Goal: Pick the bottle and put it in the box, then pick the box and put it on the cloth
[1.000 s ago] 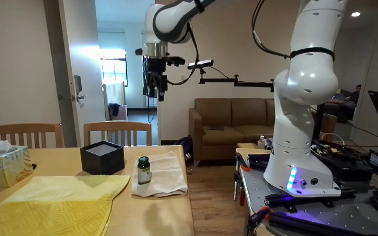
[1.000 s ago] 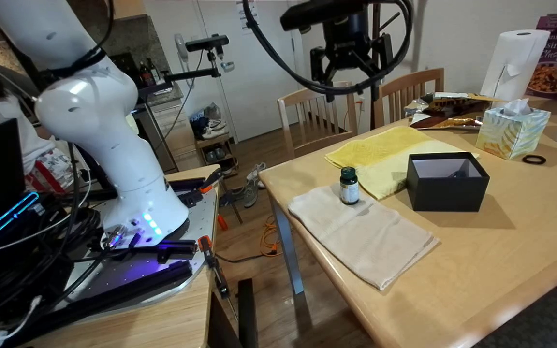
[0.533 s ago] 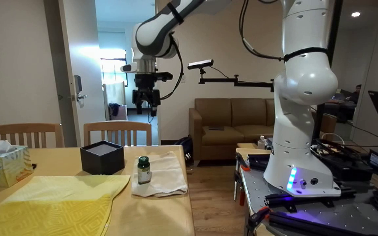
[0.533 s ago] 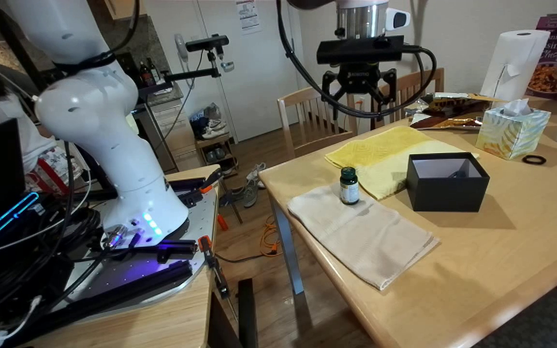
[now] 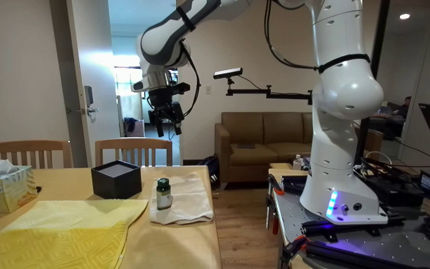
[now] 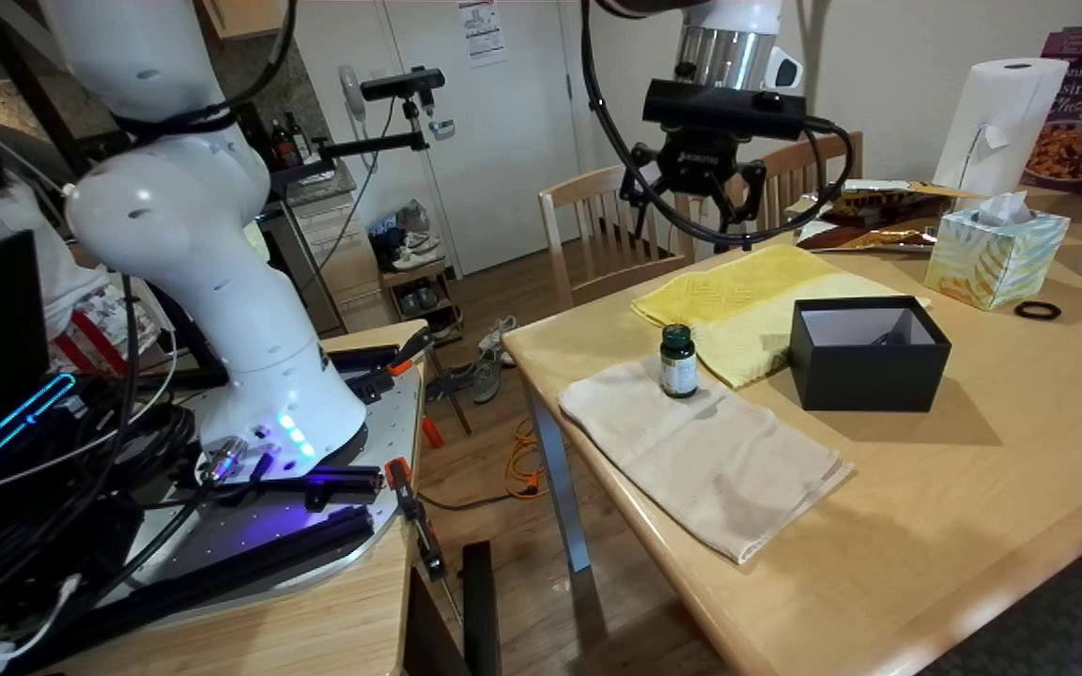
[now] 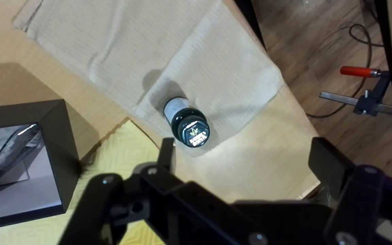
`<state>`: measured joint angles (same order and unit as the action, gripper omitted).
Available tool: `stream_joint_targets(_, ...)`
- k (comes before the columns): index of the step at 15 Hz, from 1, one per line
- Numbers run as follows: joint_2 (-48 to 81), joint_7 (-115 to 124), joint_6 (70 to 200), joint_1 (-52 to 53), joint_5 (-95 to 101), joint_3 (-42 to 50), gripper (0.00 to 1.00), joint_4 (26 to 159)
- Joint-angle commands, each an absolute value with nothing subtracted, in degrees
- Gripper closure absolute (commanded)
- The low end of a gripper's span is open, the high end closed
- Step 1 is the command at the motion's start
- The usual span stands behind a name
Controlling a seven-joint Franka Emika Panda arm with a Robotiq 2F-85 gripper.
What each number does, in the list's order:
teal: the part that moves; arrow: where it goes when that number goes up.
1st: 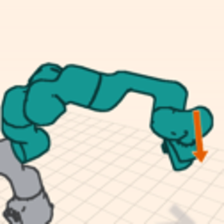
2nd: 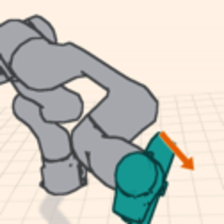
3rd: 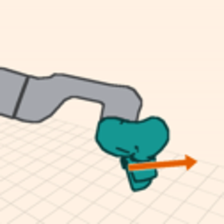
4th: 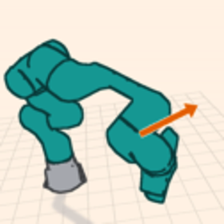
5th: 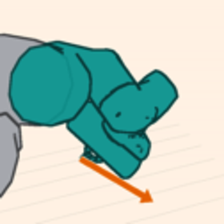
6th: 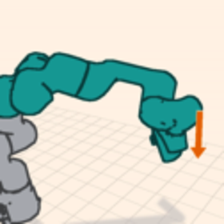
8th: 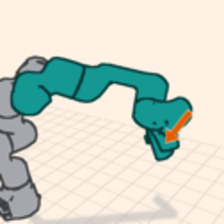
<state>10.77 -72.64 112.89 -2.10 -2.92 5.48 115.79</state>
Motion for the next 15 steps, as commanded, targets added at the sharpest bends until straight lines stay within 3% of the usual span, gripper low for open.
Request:
stream_joint_targets(1,10.74,-72.4,112.41,-3.62,-2.45,3.92,0.0,115.49)
stream_joint_targets(5,8.43,-73.83,114.45,-3.34,1.95,3.82,0.0,117.01)
stream_joint_targets(15,21.33,-81.84,127.75,-6.21,-12.27,-1.76,0.0,119.23)
